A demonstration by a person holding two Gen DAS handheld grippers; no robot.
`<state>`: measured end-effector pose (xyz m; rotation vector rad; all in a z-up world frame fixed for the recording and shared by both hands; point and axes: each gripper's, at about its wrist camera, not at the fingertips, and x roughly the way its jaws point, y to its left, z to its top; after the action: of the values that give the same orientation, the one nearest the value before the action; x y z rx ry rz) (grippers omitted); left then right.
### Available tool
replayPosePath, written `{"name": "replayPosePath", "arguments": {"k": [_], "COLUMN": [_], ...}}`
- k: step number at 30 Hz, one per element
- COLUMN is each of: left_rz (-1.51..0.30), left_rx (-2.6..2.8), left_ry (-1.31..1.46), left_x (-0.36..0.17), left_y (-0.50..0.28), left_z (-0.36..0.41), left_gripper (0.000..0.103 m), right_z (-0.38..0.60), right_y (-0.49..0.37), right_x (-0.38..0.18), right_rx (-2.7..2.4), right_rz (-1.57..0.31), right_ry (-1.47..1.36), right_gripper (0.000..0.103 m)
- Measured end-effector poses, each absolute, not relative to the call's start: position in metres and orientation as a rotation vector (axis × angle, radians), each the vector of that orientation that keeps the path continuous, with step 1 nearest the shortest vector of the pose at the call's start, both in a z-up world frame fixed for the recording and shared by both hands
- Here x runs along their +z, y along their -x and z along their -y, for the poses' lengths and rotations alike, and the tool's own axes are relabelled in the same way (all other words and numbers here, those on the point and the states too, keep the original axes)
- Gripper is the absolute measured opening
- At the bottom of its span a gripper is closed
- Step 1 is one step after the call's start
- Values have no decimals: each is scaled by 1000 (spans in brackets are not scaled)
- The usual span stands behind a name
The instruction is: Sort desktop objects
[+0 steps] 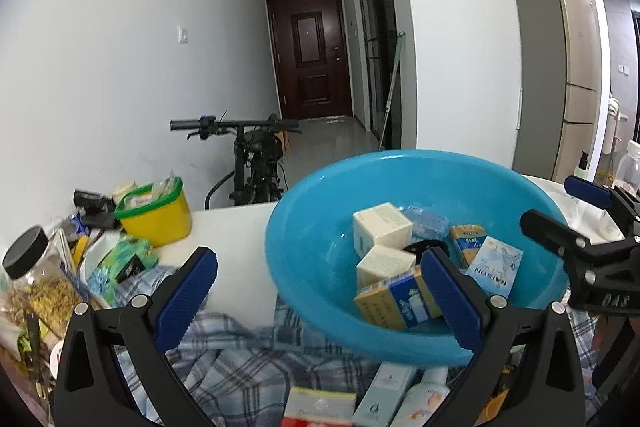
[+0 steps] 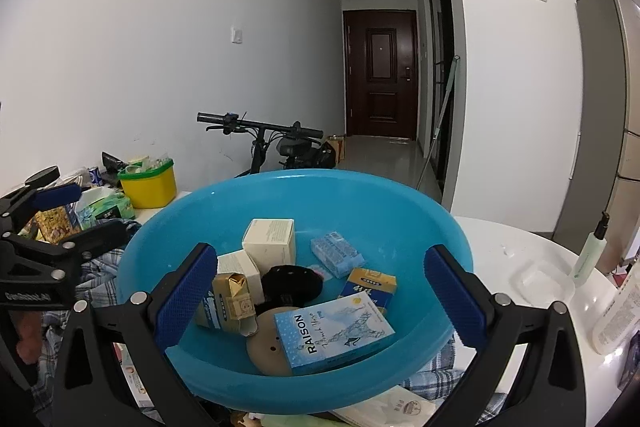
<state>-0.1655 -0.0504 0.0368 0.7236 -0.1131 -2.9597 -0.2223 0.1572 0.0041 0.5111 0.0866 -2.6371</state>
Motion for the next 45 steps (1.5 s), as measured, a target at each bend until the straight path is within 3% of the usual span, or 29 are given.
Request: {"name": "replayPosePath", "arguments": {"k": [12, 17, 24, 36, 39, 45], "left_rz": [258, 234, 198, 186, 184, 208], "left_rx": [-2941, -2922, -2925, -2936, -2947, -2940], "left_ry": [-952, -1035, -1195, -1204, -1229, -1303], "left_x": [-33, -49, -67, -68, -67, -74], "left_y": [121, 123, 127, 130, 131, 131], "left_z": [63, 70, 73, 74, 74, 72], "left_gripper": [103, 101, 66, 66, 78, 79], "right_z": [-156, -158, -156, -152, -150, -149], "right_y": [216, 217, 217, 215, 215, 215], "right_x": [11, 10, 9, 8, 7, 6], "right_rx": [-2626, -2630, -2636, -2629, -2629, -2625], "right_rz": [-76, -77, -94, -114, -128, -128], "right_ry": [-469, -482, -497, -495, -499, -500], "right_gripper": [103, 103, 103, 103, 103, 103]}}
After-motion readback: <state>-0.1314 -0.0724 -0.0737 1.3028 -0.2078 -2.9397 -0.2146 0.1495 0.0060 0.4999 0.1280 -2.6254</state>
